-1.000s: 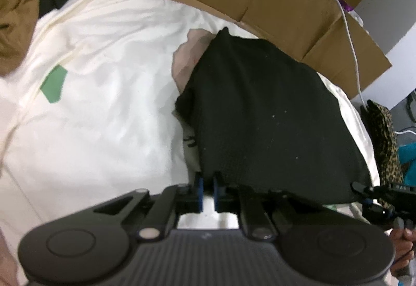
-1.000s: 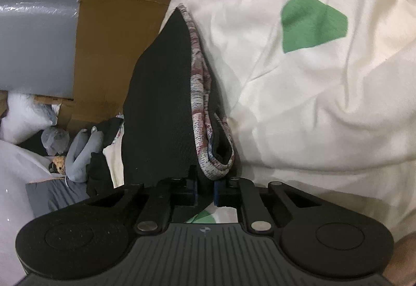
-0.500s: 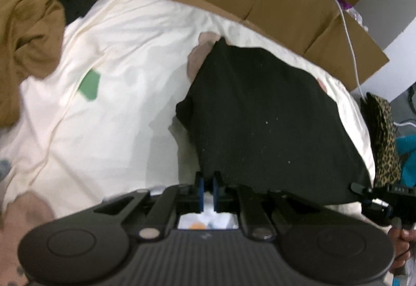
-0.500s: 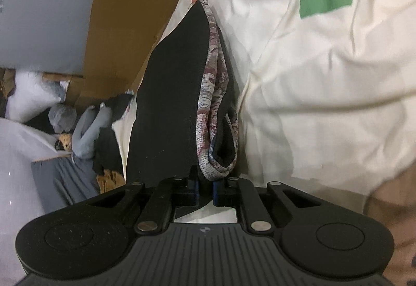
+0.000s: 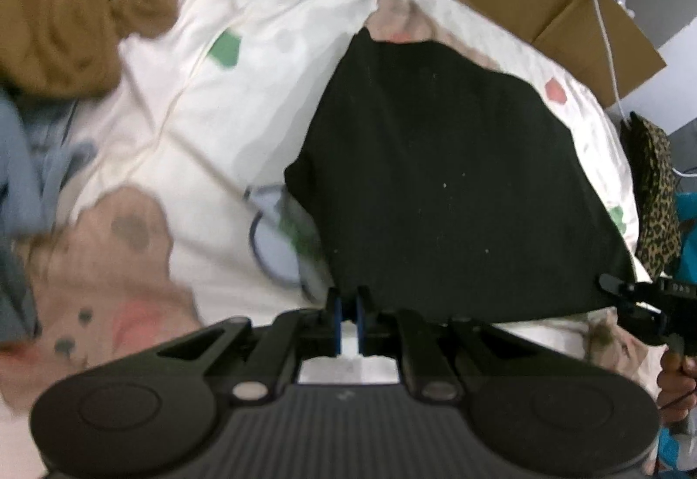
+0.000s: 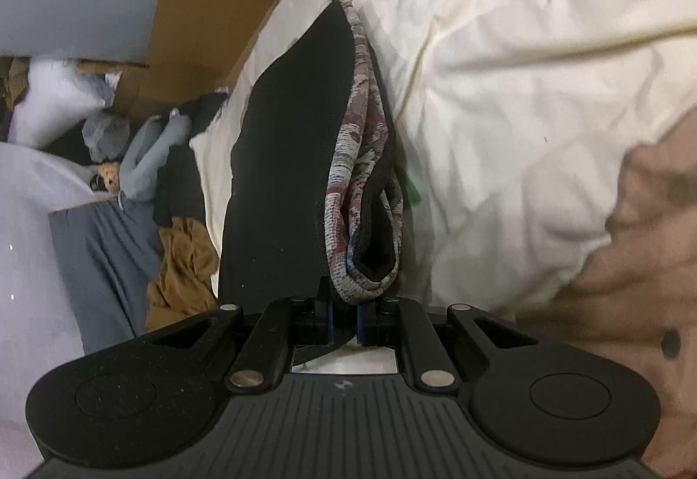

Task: Fold clothes
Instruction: 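Lift the edge with the right tool while the left tool grasps a black corner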

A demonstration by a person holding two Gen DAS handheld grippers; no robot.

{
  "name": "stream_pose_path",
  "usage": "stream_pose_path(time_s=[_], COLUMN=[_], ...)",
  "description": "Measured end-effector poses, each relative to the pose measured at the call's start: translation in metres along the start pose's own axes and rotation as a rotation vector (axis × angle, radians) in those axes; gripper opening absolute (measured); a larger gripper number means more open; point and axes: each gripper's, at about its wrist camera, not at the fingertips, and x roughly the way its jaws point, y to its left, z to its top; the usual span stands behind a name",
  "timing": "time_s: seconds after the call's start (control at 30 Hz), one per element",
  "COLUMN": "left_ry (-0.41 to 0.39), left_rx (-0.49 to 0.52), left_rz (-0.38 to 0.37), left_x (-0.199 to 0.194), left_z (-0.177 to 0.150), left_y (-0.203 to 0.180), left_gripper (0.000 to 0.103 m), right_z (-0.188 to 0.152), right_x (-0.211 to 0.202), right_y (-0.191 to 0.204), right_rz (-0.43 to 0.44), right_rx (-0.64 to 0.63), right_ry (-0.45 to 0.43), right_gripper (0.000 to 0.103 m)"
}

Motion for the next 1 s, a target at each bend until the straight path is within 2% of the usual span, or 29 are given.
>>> stream_pose_path(time_s=[0.17,0.43,0.7,1.0], left_ry=[0.054,0.140,0.230,0.287], left_rx=[-0.005,-0.020,0.106,0.265], left_rz=[-0.018,-0.090,-0.175,-0.277], left_x=[0.002,0.016,0.039,0.054], left_z=[-0.015,-0.035,-0.043,-0.043], left_y=[-0.004,-0.018,-0.055,-0.100], left_gripper=[0.006,0.006,0.006,0.006], right_z=[-0.003,0.017,0.046,0.086], right_x=[-0.005,-0.021,-0.036,-0.044], right_y=[-0.001,0.005,0.010,0.020], right_rz=[-0.026,-0.058,-0.083,-0.106], right_rx=[-0.018,-0.049,-0.074,-0.138], right_ry=[0.004,-0.053,-0.133,-0.206], right_gripper=[0.007,0.007,0.007,0.006])
